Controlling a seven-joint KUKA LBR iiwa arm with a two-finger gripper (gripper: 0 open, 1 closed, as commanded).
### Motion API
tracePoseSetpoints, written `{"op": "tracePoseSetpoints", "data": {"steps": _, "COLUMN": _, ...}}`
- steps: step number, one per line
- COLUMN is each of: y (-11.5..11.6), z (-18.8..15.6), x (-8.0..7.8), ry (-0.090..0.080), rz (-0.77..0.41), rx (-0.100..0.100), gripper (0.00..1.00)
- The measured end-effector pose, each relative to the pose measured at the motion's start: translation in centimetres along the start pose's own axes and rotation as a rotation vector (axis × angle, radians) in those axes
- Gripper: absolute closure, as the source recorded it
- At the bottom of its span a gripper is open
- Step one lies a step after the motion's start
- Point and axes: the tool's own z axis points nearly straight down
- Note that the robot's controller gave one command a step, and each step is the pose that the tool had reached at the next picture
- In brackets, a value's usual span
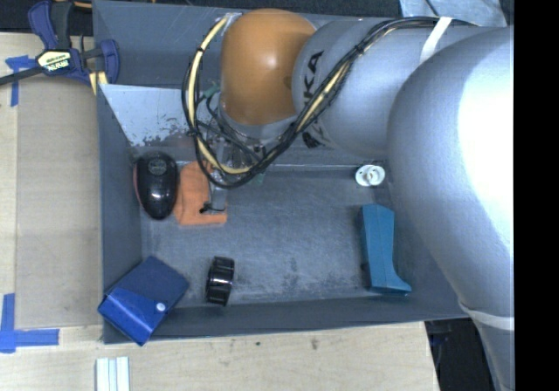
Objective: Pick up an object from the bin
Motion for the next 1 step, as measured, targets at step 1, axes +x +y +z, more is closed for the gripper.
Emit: {"op": "tracePoseSetpoints", "data": {"steps": 1, "y": -0.09, "z": -0.54, "x": -0.16, "ry": -0.007, "rz": 0.003, "rx": -0.001, "gripper": 0.00}}
